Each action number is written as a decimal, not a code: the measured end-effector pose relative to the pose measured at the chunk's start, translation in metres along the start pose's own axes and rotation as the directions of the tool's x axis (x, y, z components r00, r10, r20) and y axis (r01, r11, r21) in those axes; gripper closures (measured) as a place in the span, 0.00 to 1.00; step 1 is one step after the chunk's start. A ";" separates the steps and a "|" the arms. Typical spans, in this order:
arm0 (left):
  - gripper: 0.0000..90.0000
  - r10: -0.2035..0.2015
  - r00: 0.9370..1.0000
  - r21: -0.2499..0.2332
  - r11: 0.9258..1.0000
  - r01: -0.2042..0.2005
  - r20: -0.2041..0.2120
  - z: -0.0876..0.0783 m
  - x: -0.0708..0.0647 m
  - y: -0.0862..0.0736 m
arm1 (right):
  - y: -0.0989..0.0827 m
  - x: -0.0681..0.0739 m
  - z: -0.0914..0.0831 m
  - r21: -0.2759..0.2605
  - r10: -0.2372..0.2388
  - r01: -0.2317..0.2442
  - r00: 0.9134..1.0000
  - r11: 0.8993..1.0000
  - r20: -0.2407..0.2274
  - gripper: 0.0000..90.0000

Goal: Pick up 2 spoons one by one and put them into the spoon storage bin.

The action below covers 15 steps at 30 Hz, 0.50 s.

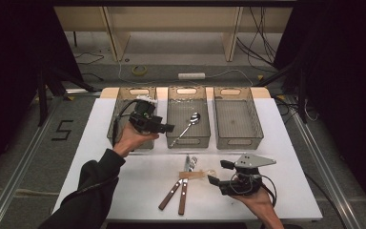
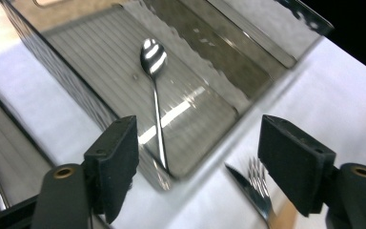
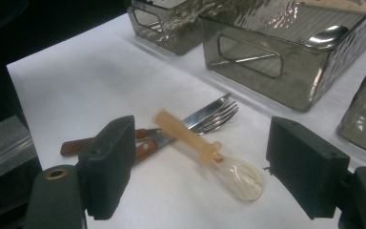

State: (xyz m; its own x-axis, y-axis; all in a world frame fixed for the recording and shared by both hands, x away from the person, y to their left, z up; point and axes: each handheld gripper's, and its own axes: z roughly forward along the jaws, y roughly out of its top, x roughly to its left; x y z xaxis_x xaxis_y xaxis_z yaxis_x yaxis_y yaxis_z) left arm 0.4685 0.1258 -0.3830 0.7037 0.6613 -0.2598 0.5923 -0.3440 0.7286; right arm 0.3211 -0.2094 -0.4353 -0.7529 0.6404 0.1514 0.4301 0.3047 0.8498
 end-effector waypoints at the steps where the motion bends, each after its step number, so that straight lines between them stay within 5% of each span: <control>1: 0.31 0.003 1.000 -0.006 1.000 -0.002 0.010 -0.002 0.000 -0.005 | 0.000 0.000 0.000 0.001 0.001 -0.001 1.000 1.000 -0.003 0.29; 4: 0.29 0.028 1.000 0.001 1.000 -0.028 0.002 -0.008 0.000 -0.020 | 0.002 0.001 0.003 0.021 -0.018 0.018 1.000 1.000 -0.009 0.29; 15: 0.26 0.046 0.999 -0.094 0.995 -0.045 0.015 -0.033 -0.007 -0.060 | 0.012 0.007 0.019 0.117 -0.122 0.127 0.992 0.985 -0.045 0.30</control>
State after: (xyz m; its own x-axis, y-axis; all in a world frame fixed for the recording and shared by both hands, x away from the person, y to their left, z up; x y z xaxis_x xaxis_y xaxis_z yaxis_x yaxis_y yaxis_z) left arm 0.4154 0.1637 -0.4044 0.7364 0.6343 -0.2353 0.5208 -0.3094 0.7956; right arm 0.3302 -0.1882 -0.4334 -0.8213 0.5664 0.0688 0.3865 0.4636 0.7973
